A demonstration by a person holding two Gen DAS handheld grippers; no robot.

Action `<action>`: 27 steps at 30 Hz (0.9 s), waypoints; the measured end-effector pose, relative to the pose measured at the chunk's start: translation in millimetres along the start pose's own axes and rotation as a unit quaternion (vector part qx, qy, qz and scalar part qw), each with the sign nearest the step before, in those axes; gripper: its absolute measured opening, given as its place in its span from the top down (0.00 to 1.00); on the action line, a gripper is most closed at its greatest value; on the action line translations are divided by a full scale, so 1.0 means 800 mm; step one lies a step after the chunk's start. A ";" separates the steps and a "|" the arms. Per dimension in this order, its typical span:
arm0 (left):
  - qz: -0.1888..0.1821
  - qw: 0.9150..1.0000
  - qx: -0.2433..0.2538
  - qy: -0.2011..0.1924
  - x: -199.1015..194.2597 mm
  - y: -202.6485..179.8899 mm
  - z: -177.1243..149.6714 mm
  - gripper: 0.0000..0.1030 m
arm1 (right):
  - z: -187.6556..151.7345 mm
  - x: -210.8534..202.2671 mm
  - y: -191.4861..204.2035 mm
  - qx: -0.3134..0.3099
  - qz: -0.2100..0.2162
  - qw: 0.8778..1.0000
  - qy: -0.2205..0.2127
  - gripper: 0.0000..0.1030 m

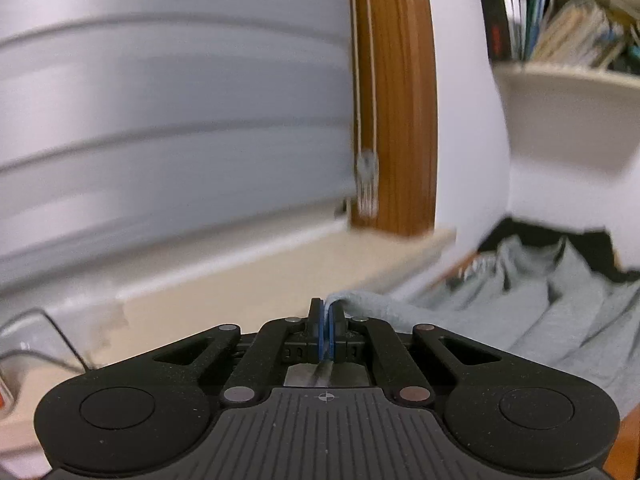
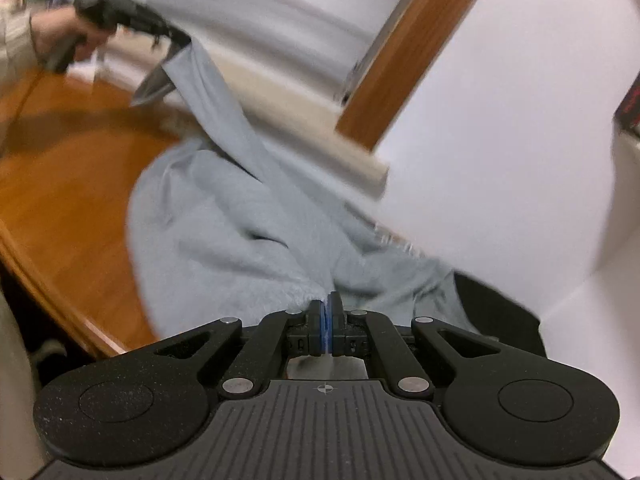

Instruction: Fold clothes

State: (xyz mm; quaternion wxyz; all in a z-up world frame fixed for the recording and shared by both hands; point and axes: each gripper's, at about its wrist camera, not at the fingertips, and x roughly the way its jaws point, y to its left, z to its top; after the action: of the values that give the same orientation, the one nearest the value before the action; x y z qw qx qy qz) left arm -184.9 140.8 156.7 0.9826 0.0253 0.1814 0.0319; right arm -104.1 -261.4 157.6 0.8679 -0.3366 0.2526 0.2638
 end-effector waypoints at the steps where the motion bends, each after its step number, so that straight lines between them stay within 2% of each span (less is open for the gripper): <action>1: 0.004 1.000 0.004 0.005 0.002 -0.001 -0.005 0.97 | -0.002 0.005 0.003 0.000 0.005 1.000 0.010 0.99; 4: 0.014 1.000 0.016 0.019 0.010 -0.005 -0.022 0.96 | -0.005 0.016 0.010 0.003 0.021 0.999 0.032 0.95; 6: 0.021 0.999 0.024 0.029 0.015 -0.007 -0.033 0.93 | -0.002 0.019 0.008 0.012 0.026 0.999 0.028 0.86; 8: 0.029 0.998 0.031 0.038 0.020 -0.010 -0.044 0.73 | 0.002 0.018 0.006 0.018 0.026 0.999 0.020 0.79; 9: 0.031 0.998 0.036 0.041 0.022 -0.012 -0.048 0.66 | 0.003 0.018 0.004 0.022 0.026 0.999 0.016 0.77; 10: 0.032 0.998 0.040 0.040 0.022 -0.015 -0.050 0.54 | 0.005 0.018 0.003 0.022 0.024 0.999 0.014 0.77; 11: 0.033 0.998 0.044 0.039 0.022 -0.018 -0.051 0.46 | 0.006 0.019 0.002 0.022 0.021 0.999 0.013 0.75; 13: 0.035 0.997 0.053 0.038 0.023 -0.025 -0.055 0.42 | 0.009 0.020 0.000 0.023 0.017 1.000 0.010 0.72; 16: 0.029 0.997 0.059 0.036 0.022 -0.032 -0.065 0.27 | 0.009 0.023 0.001 0.019 0.009 1.000 0.016 0.70; 20: 0.020 0.996 0.071 0.048 0.030 -0.040 -0.080 0.26 | 0.002 0.028 -0.002 0.013 0.002 0.999 0.033 0.64; 27: 0.015 0.999 0.037 0.037 0.041 -0.031 -0.089 0.22 | -0.007 0.025 -0.006 0.015 0.005 0.999 0.050 0.63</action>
State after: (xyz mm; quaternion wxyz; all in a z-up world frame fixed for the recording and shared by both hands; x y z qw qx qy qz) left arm -178.5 121.3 77.1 0.9731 0.0631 0.2180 0.0408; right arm -88.3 -263.0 143.7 0.8579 -0.3353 0.3008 0.2472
